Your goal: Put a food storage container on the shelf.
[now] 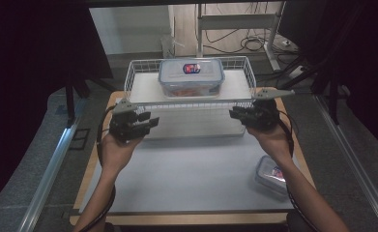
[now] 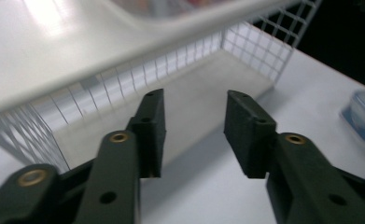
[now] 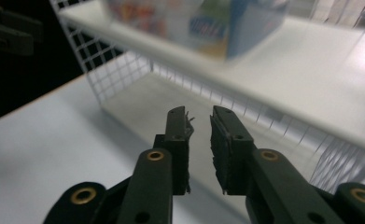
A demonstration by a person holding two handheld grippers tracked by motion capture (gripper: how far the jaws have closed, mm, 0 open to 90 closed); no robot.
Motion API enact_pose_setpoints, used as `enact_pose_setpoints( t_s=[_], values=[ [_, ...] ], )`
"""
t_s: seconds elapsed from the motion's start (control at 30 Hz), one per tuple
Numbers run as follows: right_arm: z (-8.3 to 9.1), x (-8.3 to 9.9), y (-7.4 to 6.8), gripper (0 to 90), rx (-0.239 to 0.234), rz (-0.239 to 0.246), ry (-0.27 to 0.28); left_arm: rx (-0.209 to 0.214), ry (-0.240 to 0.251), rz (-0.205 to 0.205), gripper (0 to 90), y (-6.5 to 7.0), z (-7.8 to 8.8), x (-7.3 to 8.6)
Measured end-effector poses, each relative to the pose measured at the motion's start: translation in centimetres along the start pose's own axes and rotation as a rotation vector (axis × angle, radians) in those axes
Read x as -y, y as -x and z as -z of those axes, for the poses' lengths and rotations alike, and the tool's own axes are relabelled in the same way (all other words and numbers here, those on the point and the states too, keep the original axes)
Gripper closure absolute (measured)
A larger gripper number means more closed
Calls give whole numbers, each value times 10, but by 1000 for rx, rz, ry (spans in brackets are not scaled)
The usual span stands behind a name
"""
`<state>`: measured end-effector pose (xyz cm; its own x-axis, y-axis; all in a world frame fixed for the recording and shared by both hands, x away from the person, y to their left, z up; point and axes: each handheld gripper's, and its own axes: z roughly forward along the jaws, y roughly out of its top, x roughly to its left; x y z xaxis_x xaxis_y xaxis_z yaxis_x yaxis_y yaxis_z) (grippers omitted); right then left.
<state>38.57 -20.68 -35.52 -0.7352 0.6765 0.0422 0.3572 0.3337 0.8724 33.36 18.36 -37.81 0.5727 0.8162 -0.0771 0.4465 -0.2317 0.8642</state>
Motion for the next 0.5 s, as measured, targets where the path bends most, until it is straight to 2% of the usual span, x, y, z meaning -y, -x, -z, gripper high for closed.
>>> enact_pose_setpoints(
  t_s=[0.03,0.1,0.33,0.4,0.5],
  values=[
    [0,0,0,744,0,0,0,2,-1,-2,569,4,2,7],
    [5,15,-6,733,-10,7,-14,14,-11,-11,535,11,5,20],
    [19,61,-17,670,-32,-5,-39,28,-21,24,425,30,11,69],
    [21,75,-19,653,-43,-14,-45,45,-22,40,409,34,12,86],
    [24,94,-22,618,-33,-19,-48,47,-10,53,372,40,12,107]
  ],
)
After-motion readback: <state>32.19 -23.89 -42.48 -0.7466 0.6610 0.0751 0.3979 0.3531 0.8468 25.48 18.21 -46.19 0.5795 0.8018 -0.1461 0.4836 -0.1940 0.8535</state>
